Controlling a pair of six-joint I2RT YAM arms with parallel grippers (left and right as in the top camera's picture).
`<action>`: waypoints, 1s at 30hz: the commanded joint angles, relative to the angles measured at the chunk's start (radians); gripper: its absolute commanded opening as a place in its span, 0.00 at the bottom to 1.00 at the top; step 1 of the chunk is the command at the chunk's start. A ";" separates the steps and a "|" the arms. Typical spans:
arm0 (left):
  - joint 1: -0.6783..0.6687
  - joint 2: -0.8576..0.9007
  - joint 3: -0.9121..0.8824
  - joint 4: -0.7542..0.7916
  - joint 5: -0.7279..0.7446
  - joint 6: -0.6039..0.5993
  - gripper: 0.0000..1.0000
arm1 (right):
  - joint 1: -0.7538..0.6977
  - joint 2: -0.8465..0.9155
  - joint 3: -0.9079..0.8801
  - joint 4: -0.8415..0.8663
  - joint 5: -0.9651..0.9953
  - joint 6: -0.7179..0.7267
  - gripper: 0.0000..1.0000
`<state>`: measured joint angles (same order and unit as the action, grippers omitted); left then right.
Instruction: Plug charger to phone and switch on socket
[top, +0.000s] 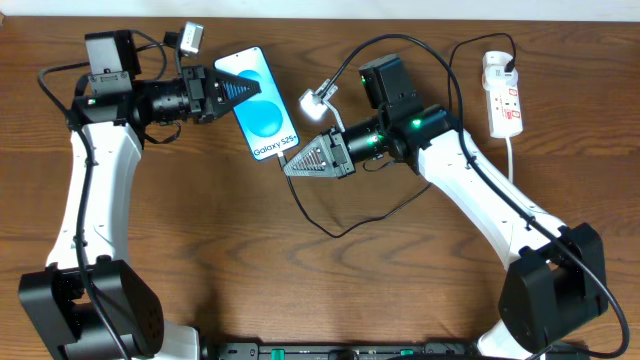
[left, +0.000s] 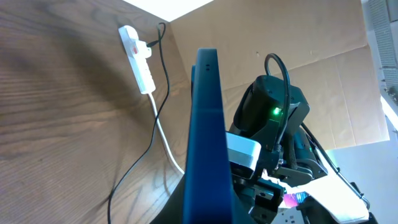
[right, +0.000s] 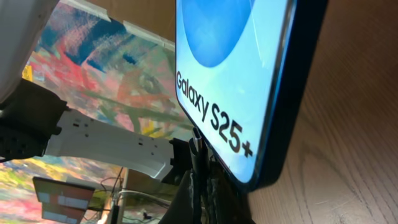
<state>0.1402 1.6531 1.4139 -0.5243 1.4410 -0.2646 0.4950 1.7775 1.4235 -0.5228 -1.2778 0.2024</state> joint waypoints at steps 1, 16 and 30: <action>-0.002 -0.009 0.012 0.010 0.037 -0.002 0.07 | 0.006 0.009 -0.007 -0.006 -0.012 0.015 0.01; -0.002 -0.009 0.012 0.010 0.066 -0.006 0.07 | 0.010 0.009 -0.024 -0.005 -0.013 0.040 0.01; -0.002 -0.009 0.012 0.010 0.066 -0.006 0.07 | 0.010 0.009 -0.024 0.026 -0.016 0.068 0.01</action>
<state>0.1402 1.6531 1.4139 -0.5194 1.4574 -0.2649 0.4988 1.7775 1.4063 -0.5003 -1.2758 0.2573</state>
